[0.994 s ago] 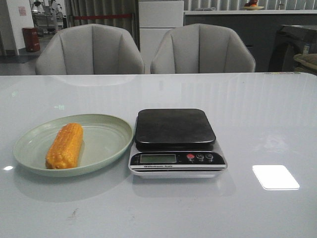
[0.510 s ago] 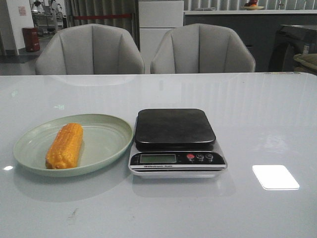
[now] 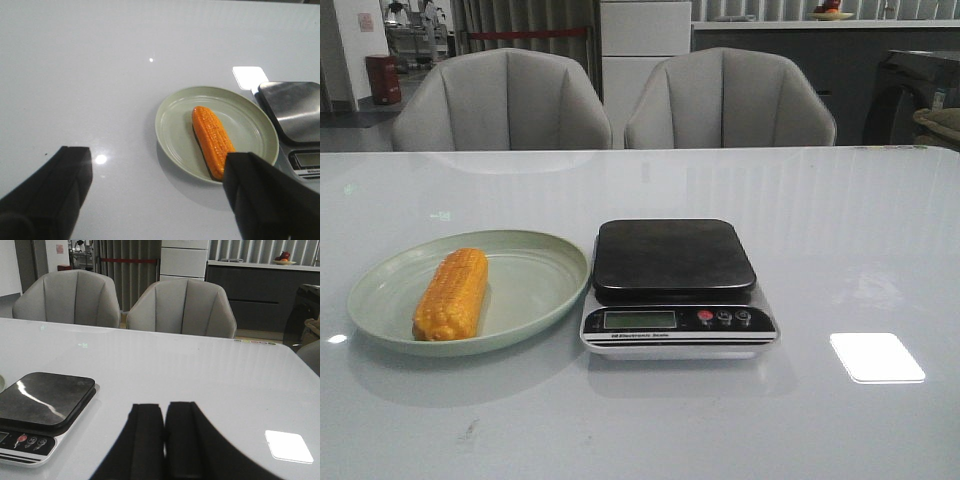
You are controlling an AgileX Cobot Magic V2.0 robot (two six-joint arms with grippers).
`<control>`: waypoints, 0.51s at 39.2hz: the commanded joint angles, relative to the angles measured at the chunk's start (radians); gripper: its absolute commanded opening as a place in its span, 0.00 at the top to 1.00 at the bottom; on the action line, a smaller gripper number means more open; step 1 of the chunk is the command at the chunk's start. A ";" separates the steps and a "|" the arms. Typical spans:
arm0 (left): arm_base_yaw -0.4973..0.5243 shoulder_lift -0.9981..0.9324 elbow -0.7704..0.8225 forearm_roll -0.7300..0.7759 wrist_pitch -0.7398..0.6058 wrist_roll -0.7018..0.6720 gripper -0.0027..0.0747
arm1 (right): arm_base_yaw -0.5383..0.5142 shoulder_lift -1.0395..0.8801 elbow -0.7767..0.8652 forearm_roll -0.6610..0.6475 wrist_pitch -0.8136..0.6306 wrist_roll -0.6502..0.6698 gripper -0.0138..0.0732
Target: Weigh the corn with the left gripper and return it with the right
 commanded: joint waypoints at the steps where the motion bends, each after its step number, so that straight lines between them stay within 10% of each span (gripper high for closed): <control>1: -0.035 0.092 -0.078 -0.018 -0.024 -0.011 0.19 | -0.007 -0.020 0.011 -0.012 -0.083 -0.003 0.65; 20: -0.214 0.665 -0.323 -0.092 -0.023 -0.031 0.19 | -0.007 -0.020 0.011 -0.012 -0.083 -0.003 0.65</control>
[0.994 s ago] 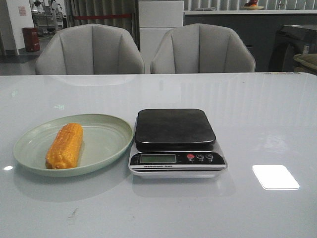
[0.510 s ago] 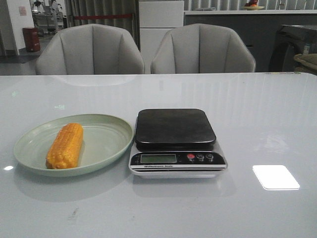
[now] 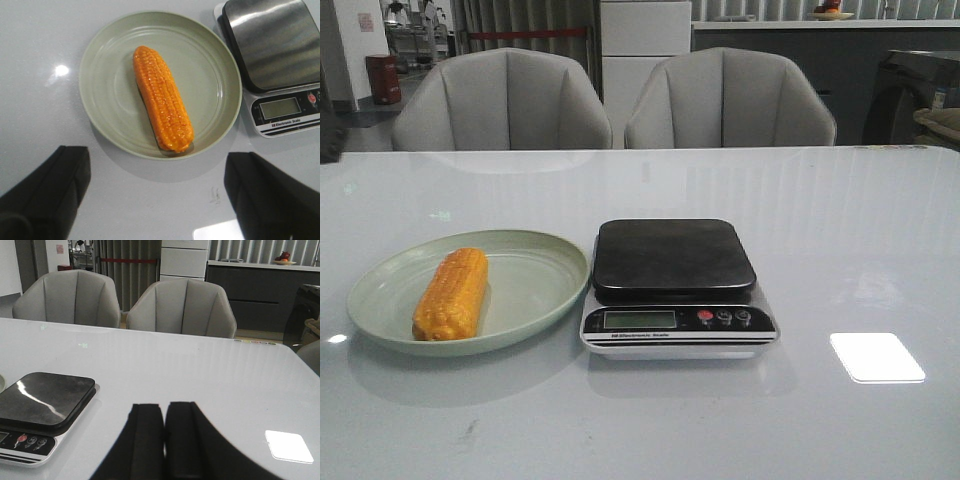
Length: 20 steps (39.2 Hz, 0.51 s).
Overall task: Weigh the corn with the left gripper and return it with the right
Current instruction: 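Lower the left gripper onto the corn cob on the plate and grasp it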
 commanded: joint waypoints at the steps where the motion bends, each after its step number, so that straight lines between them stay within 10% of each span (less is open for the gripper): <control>1: -0.028 0.082 -0.079 -0.020 -0.056 -0.016 0.19 | -0.007 -0.020 0.011 -0.012 -0.083 -0.003 0.65; 20: -0.056 0.469 -0.245 -0.015 -0.056 -0.036 0.19 | -0.007 -0.020 0.011 -0.012 -0.083 -0.003 0.65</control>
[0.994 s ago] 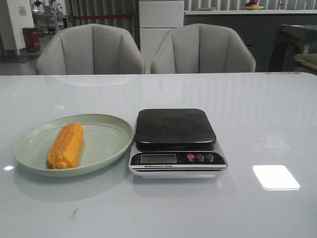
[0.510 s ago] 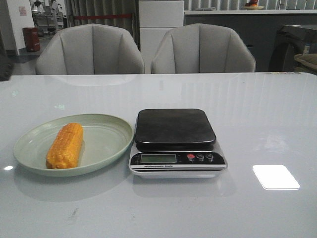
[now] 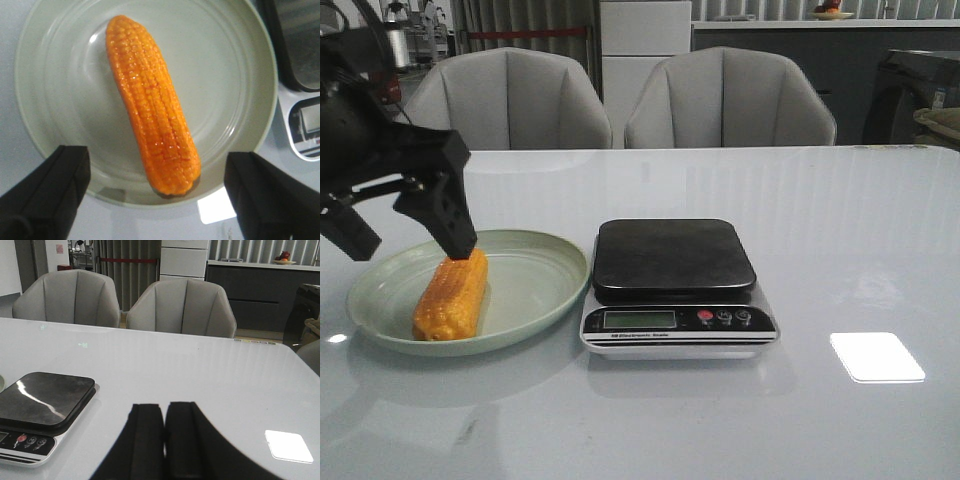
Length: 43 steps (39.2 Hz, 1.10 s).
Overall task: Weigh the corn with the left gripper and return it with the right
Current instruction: 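Lower the left gripper onto the corn cob on the plate and grasp it, then carry the corn cob with the left gripper over the scale and lower it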
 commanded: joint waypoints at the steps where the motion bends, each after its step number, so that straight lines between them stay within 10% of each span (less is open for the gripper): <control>1: -0.007 0.026 -0.062 -0.013 -0.035 -0.012 0.19 | -0.007 -0.020 0.011 -0.012 -0.083 -0.003 0.65; 15: -0.007 0.195 -0.163 -0.021 0.032 -0.012 0.26 | -0.007 -0.020 0.011 -0.012 -0.083 -0.003 0.65; 26: -0.007 0.225 -0.175 -0.077 0.032 -0.012 0.83 | -0.007 -0.020 0.011 -0.012 -0.083 -0.003 0.65; 43: -0.068 0.225 -0.362 -0.110 0.093 -0.012 0.80 | -0.007 -0.020 0.011 -0.012 -0.083 -0.003 0.65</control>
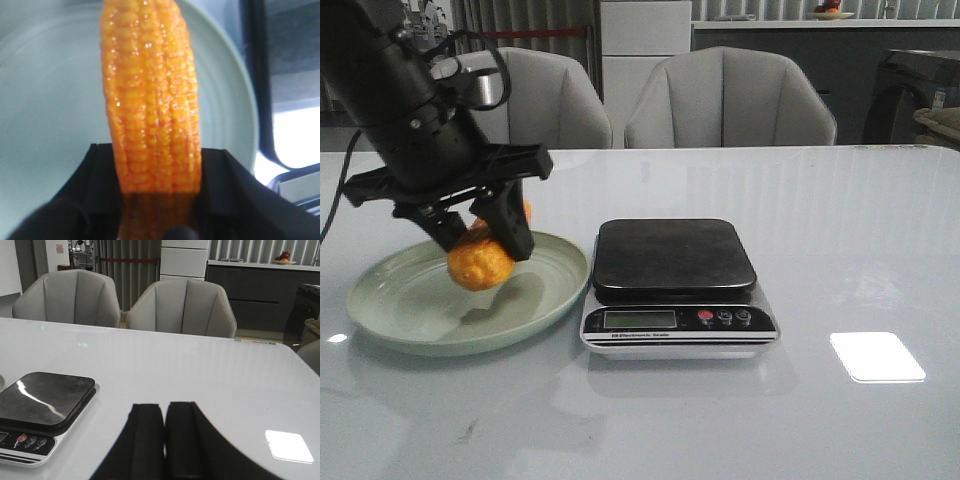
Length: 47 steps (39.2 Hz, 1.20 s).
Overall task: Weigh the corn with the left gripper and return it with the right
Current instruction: 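Carry the corn cob with the left gripper over the scale and lower it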
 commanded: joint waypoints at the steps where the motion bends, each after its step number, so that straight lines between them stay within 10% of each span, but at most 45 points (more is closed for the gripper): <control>1: -0.038 -0.044 -0.061 -0.024 -0.024 -0.006 0.80 | -0.007 -0.020 0.011 -0.012 -0.083 -0.003 0.65; 24: -0.216 0.047 -0.156 -0.146 -0.171 -0.006 0.78 | -0.007 -0.020 0.011 -0.012 -0.083 -0.003 0.65; 39: -0.236 0.120 -0.220 -0.203 -0.191 -0.006 0.31 | -0.007 -0.020 0.011 -0.012 -0.083 -0.003 0.65; 47: -0.243 0.117 -0.220 -0.199 -0.189 -0.006 0.26 | -0.007 -0.020 0.011 -0.012 -0.083 -0.003 0.65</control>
